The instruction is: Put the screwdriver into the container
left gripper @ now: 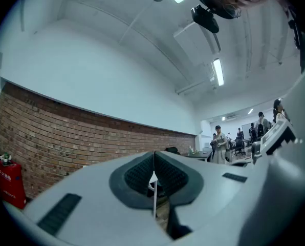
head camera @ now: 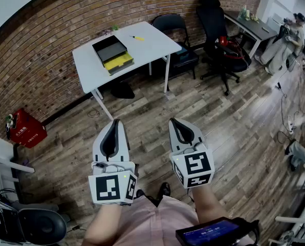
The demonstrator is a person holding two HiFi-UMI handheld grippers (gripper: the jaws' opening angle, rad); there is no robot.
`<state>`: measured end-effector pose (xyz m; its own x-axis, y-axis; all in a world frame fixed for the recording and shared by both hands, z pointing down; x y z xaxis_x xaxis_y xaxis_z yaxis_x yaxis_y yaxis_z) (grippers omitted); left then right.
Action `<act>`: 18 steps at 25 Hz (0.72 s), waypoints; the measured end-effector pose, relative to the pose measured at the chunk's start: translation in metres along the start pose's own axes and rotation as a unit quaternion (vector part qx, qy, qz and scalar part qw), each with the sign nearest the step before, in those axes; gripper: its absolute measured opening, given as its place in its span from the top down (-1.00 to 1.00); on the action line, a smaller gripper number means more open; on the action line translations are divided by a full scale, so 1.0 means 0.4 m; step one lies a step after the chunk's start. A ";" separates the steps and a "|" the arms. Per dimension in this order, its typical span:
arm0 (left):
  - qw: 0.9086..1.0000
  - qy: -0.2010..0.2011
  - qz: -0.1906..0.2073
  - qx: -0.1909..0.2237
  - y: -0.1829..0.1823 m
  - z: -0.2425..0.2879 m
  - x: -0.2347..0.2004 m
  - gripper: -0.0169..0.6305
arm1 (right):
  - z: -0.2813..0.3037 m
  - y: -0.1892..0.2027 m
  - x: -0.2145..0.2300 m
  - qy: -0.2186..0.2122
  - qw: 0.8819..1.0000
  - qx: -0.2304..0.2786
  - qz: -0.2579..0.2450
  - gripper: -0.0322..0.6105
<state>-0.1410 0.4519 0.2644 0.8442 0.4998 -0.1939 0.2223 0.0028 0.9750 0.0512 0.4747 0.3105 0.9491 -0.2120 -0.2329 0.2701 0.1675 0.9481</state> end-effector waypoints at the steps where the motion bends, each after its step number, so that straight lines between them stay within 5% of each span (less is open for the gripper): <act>1: 1.000 0.000 0.000 0.000 0.000 0.005 0.000 0.91 | 0.004 -0.001 0.003 -0.001 1.000 0.000 0.000 0.90; 8: 1.000 -0.004 0.004 -0.005 0.009 0.030 0.019 0.91 | 0.007 0.004 0.047 0.027 0.999 0.019 0.006 0.89; 10: 1.000 -0.010 0.005 -0.005 0.013 0.034 0.029 0.91 | 0.010 0.007 0.064 0.020 0.999 0.024 0.009 0.41; 18: 0.999 -0.032 0.011 -0.011 0.038 0.048 0.063 0.91 | 0.036 0.039 0.119 0.006 1.000 0.014 0.003 0.42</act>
<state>-0.1069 0.4478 0.2722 0.8780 0.4440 -0.1789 0.1939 0.0118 0.9810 0.0985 0.4533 0.3174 0.9526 -0.1993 -0.2298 0.2601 0.1416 0.9551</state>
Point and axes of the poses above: the fingertips, and each gripper's own axes: z forward along the fingers, x to its right, y out of its underside, the point moved 7 cm from there along -z, backward along the fingers, and after that the axes turned 10 degrees about -z, right-handed, at the moved point
